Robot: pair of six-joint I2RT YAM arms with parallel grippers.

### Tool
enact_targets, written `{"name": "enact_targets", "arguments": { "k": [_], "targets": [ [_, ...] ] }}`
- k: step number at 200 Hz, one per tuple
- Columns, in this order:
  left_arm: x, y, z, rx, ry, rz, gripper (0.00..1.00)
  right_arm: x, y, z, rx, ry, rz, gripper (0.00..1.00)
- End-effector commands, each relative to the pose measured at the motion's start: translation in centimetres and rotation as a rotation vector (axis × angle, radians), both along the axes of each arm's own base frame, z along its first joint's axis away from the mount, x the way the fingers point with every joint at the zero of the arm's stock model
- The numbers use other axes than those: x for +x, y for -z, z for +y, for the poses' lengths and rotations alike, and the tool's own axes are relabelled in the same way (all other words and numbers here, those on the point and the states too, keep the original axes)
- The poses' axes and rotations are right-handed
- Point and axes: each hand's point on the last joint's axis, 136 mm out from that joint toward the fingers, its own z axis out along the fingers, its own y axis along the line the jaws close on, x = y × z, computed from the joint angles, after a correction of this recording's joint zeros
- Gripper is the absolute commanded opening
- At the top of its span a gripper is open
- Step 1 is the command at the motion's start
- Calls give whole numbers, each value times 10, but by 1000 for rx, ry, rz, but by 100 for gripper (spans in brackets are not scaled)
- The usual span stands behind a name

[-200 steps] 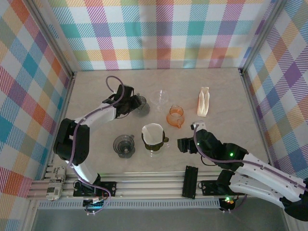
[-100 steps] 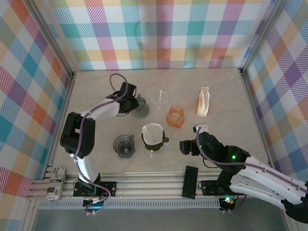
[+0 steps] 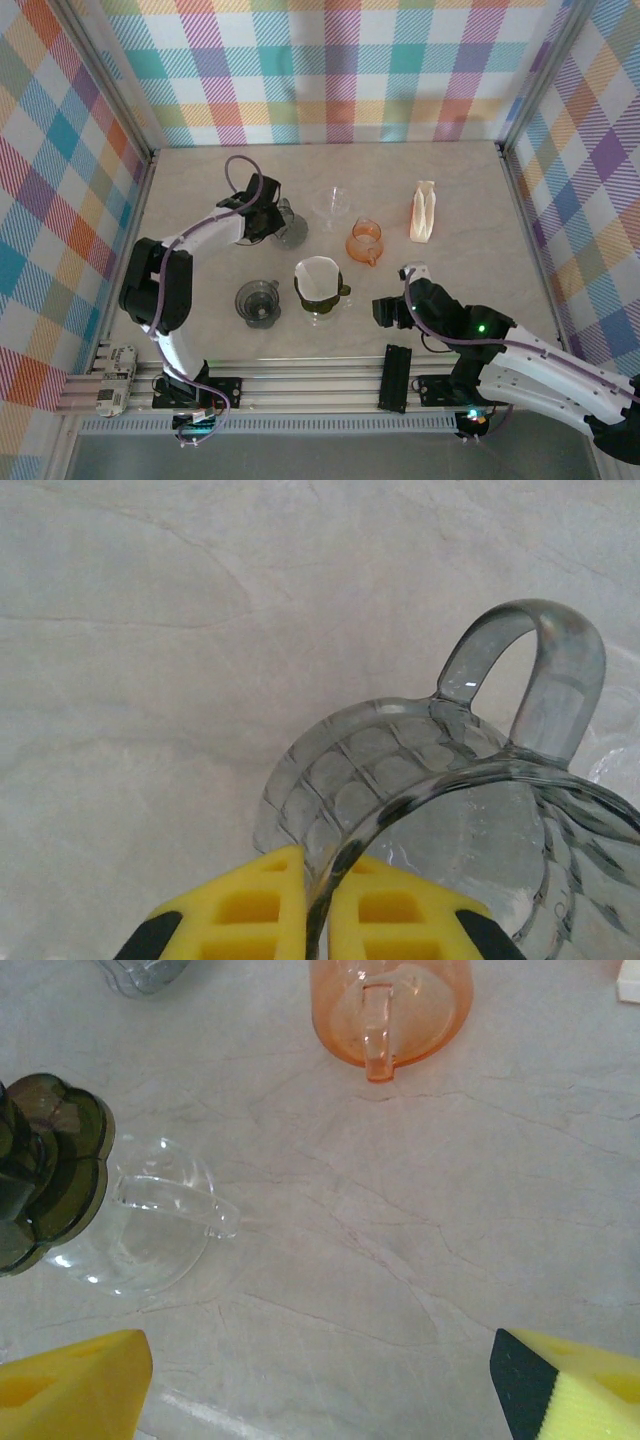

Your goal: Place the coffee filter in the dripper

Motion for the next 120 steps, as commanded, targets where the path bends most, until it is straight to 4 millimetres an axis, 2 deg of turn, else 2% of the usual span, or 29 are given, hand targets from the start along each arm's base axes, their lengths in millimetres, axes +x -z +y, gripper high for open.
{"name": "enact_targets", "arguments": {
  "k": [1,57,90,120],
  "targets": [
    [-7,-32,9,-38,-22,-53,0,-5,8,15,36,-73,20,89],
    [-40,-63,22,-78,-36,-93,0,-18,37,55,113,-233,104,88],
    [-64,-72,31,-90,-36,-97,0,-17,54,64,122,-248,118,87],
    [-83,-76,39,-102,-42,-96,0,-14,60,68,143,-246,106,87]
  ]
}}
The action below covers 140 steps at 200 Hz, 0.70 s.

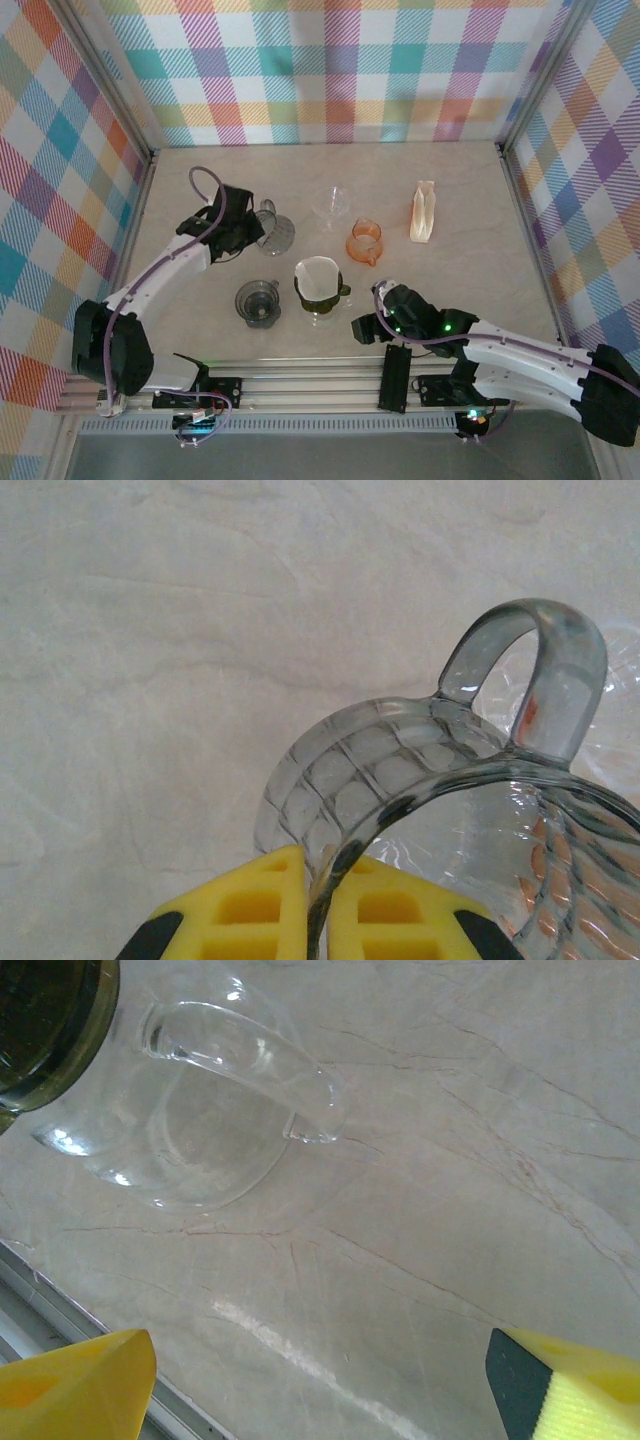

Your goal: Place the coffee filter in the dripper

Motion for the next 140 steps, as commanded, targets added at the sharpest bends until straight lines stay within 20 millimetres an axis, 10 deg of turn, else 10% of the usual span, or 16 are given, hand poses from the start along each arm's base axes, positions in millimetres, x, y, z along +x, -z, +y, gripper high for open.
{"name": "enact_targets", "arguments": {
  "k": [1,140],
  "targets": [
    [-15,-8,10,-30,-24,-5,0,6,-9,16,87,-20,-42,87],
    [-51,-14,35,-79,-49,-19,0,13,18,45,128,-15,-121,84]
  ]
}}
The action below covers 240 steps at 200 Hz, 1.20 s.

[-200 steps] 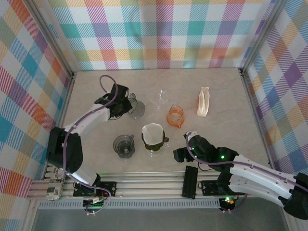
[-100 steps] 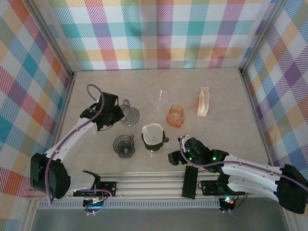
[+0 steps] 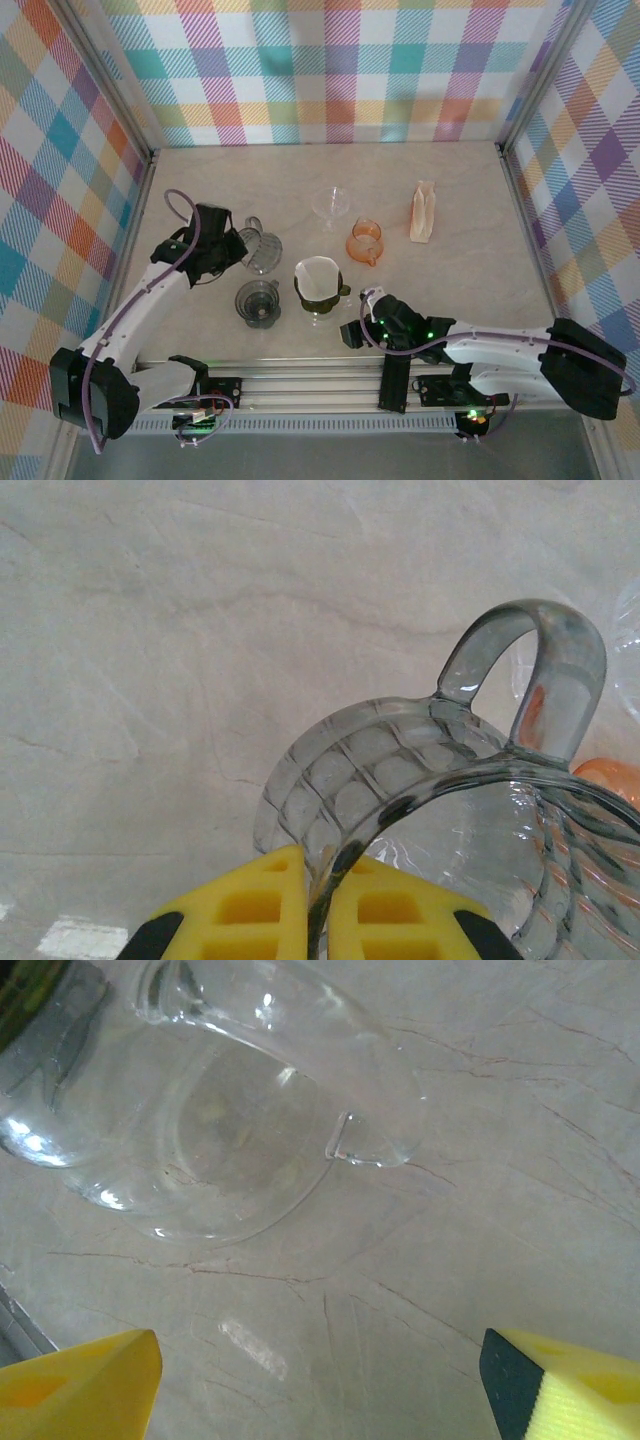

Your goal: Place the coffee filter in the dripper

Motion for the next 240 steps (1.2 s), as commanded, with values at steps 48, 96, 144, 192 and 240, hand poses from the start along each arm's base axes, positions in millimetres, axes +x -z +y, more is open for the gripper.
{"name": "enact_targets", "arguments": {
  "k": [48,96,144,192,240],
  "targets": [
    [-10,-12,14,-56,-44,-57,0,23,-5,22,62,76,-89,82],
    [-15,-12,16,-60,-47,-56,0,34,-5,28,83,121,-116,82],
    [-19,-8,26,-26,-77,-52,0,46,-6,36,82,158,-143,81],
    [-24,-7,35,-12,-103,-44,0,61,-8,50,82,183,-176,81],
    [-33,-6,43,-6,-138,-45,0,82,-5,69,70,201,-193,81]
  ]
}}
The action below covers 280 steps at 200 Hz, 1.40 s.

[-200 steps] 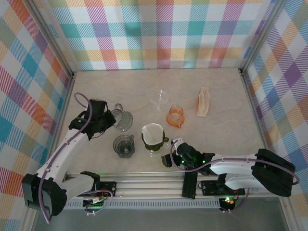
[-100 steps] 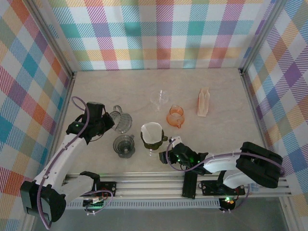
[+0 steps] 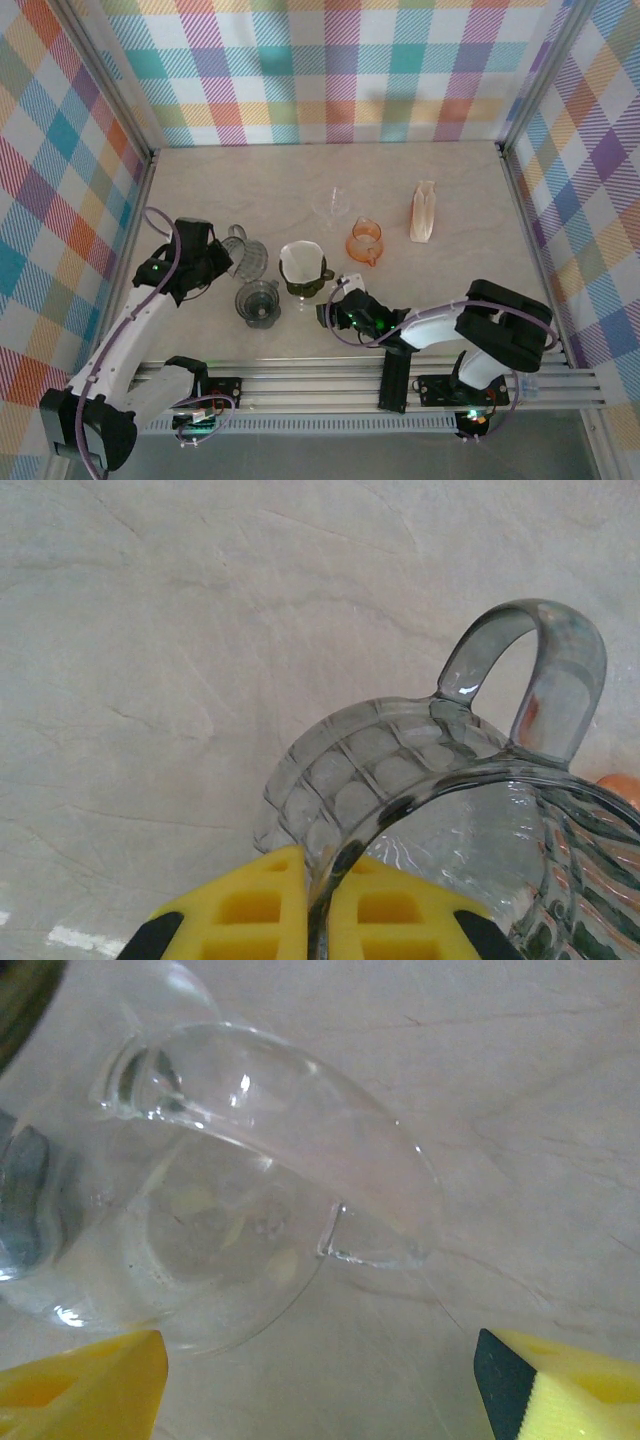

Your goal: Place the coffee filter in the dripper

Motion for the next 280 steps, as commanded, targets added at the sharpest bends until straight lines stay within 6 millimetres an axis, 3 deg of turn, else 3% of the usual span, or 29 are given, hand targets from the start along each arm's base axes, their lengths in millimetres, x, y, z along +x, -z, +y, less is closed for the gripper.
{"name": "enact_targets", "arguments": {
  "k": [1,84,185,244,280],
  "targets": [
    [-3,-4,13,-2,-62,-20,0,20,-16,17,59,32,-53,81],
    [-13,-1,21,-6,-101,-13,0,72,-17,47,95,66,-69,81],
    [-24,1,26,11,-107,-12,0,134,-10,98,146,63,-46,81],
    [-25,-2,25,15,-92,-27,0,153,-6,124,131,30,-12,81],
    [-24,-5,21,-4,-72,-37,0,149,-13,120,145,33,-6,82]
  ]
}}
